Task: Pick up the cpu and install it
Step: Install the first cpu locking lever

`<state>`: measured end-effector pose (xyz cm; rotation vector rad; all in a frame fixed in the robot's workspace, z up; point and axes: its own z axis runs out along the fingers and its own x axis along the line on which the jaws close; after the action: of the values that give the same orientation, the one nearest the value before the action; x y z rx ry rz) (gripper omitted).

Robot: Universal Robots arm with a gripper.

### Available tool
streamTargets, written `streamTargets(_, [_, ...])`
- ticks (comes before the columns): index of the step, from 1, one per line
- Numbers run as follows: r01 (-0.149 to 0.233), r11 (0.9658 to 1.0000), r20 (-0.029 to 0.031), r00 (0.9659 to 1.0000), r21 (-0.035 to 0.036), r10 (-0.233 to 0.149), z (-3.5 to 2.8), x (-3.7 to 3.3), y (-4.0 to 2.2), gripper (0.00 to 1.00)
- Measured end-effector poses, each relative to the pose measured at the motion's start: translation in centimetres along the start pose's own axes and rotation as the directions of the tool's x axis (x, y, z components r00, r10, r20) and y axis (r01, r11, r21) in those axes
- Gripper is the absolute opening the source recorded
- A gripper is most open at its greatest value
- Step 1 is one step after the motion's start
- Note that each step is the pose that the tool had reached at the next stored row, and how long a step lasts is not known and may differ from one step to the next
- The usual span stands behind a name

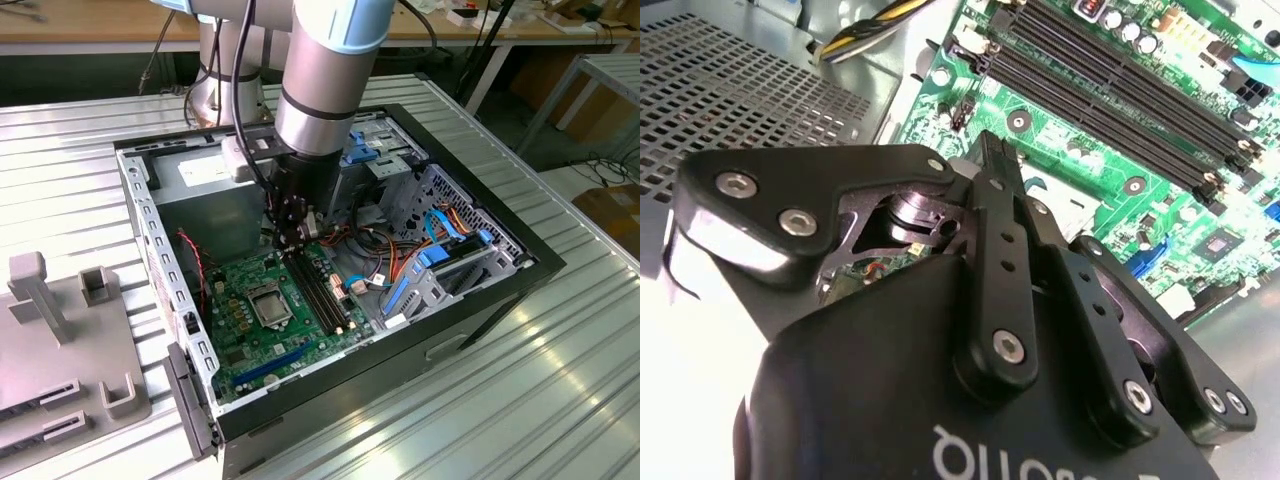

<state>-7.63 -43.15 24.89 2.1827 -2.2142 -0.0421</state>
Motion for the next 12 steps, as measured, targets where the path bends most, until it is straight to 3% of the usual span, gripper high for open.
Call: streamTargets(12, [0.000,1.0000,0.0003,1.0000,0.0000,0.000,0.00,0.17,-0.01,0.11])
